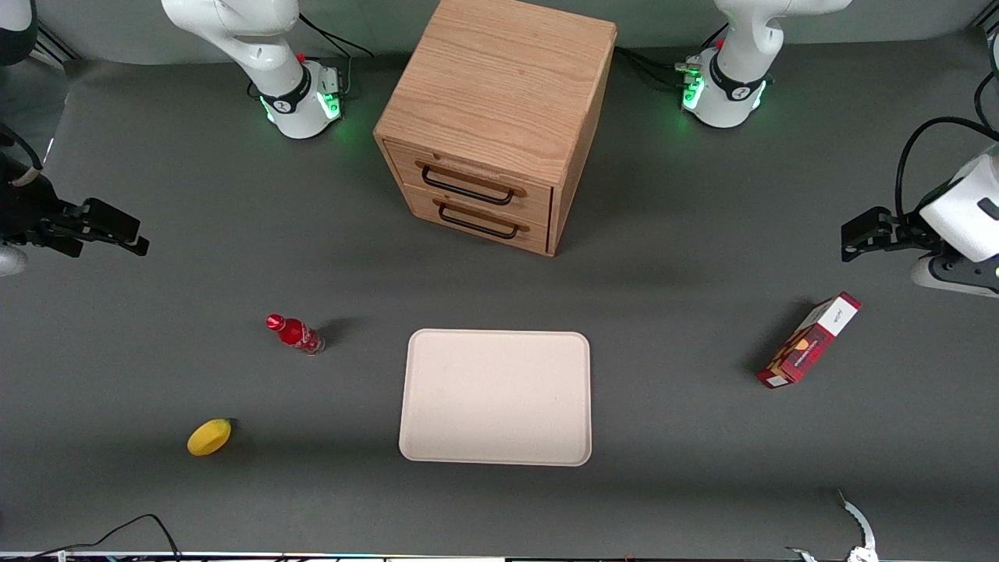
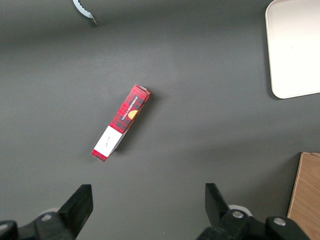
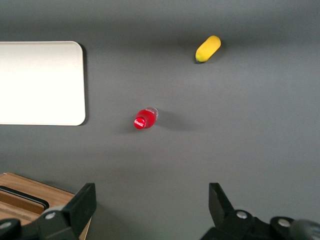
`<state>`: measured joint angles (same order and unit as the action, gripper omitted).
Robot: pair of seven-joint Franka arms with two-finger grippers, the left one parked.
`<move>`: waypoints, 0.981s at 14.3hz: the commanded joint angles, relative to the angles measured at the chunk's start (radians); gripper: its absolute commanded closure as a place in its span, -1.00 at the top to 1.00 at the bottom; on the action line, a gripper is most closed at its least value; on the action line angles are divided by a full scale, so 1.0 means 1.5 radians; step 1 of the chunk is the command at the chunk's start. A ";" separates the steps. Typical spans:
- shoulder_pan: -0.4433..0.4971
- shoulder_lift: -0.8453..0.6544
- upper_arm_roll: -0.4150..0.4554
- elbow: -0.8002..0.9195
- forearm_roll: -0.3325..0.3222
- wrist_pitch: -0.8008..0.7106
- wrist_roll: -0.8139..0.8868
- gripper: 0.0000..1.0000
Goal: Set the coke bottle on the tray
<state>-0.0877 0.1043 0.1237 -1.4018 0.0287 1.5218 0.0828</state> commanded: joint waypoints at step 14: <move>0.006 0.007 0.010 -0.090 -0.012 0.063 0.033 1.00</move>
<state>-0.0847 0.1374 0.1334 -1.4529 0.0234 1.5520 0.0975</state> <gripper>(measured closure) 0.000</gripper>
